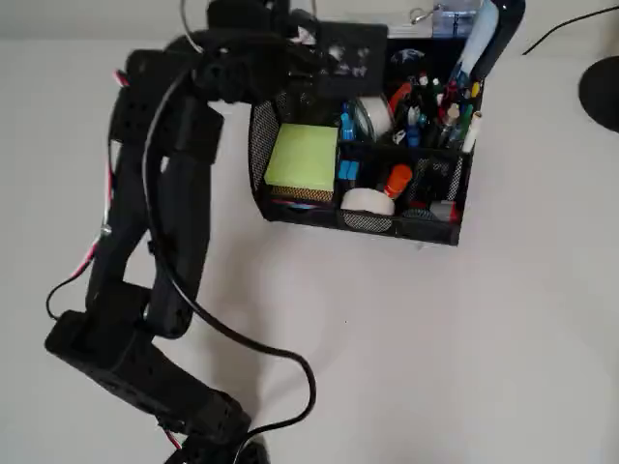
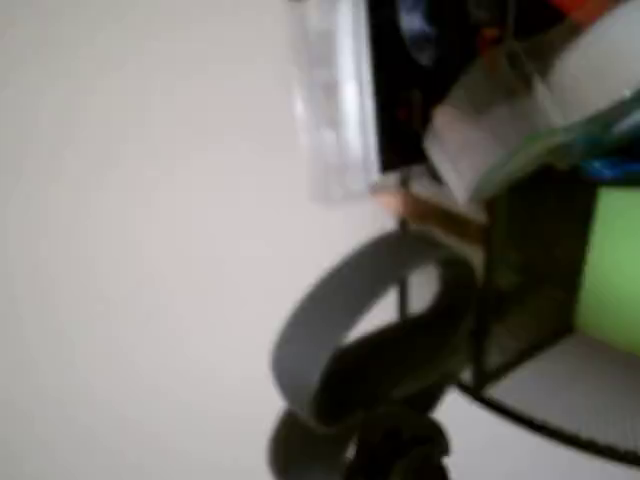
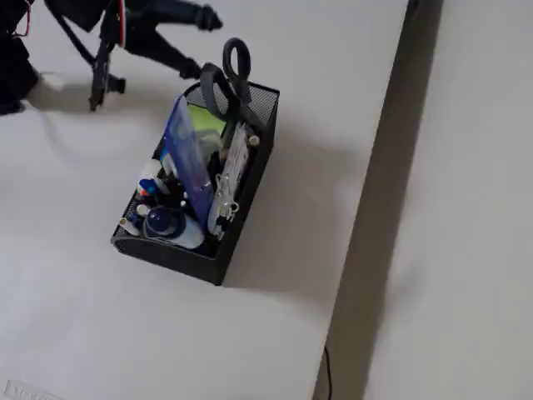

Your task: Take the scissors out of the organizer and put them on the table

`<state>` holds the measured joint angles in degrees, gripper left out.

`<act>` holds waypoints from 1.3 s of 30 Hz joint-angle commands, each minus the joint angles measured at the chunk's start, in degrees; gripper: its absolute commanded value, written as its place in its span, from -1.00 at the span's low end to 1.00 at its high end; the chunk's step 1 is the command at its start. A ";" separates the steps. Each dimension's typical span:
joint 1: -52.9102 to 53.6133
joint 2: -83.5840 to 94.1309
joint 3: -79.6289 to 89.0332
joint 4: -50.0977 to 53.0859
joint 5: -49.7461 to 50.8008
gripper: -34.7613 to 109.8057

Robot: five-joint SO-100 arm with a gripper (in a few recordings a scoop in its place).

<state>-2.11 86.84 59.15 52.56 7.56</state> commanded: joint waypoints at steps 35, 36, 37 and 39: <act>6.15 0.88 -4.66 -10.37 4.04 -0.52; 6.15 2.29 -4.66 -10.02 4.04 -0.52; 6.15 3.78 -4.66 -9.67 4.04 -0.52; 6.15 7.03 -4.66 -8.79 3.96 -0.52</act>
<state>2.37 80.95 58.80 42.45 10.37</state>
